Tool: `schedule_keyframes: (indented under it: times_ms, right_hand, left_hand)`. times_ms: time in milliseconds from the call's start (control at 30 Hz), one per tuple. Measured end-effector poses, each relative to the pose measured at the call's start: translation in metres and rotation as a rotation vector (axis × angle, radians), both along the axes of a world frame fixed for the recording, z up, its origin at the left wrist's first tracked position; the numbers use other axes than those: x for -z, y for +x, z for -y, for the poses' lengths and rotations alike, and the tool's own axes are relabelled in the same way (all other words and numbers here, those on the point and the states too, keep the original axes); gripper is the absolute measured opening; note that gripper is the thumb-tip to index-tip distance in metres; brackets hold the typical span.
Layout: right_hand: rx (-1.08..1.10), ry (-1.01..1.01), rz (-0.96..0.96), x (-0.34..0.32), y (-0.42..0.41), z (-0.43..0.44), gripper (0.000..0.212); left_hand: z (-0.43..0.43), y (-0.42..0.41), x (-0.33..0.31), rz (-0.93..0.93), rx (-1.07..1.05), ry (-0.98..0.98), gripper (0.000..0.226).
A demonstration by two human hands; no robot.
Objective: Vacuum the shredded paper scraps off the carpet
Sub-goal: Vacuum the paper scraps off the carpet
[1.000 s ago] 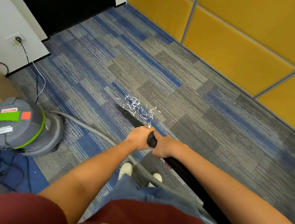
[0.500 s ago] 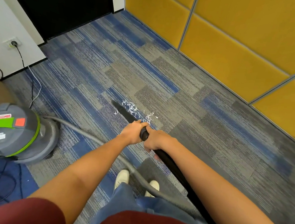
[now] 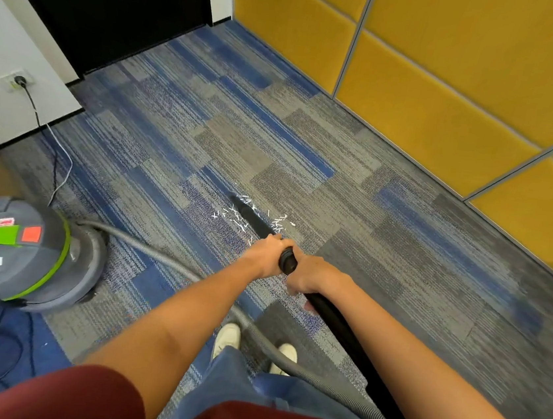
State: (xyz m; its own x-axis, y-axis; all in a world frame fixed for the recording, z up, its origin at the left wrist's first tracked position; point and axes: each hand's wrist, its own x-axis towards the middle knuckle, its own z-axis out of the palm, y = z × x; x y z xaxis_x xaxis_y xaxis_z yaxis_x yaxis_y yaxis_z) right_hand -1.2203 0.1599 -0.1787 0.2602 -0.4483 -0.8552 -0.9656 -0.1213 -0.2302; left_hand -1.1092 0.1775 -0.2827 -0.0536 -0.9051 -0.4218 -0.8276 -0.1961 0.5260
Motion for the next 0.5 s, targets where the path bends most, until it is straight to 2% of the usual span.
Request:
schedule_keyframes:
  times_ms: [233,500]
  right_hand:
    - [0.099,-0.007,-0.009,0.005,-0.004,0.008,0.084]
    - [0.065,-0.016,0.008,-0.002,0.007,0.019,0.087]
  left_hand:
    - [0.014,-0.007,0.000,-0.003,0.037,-0.003,0.035]
    - [0.024,0.006,0.001,-0.005,-0.019,-0.038,0.037]
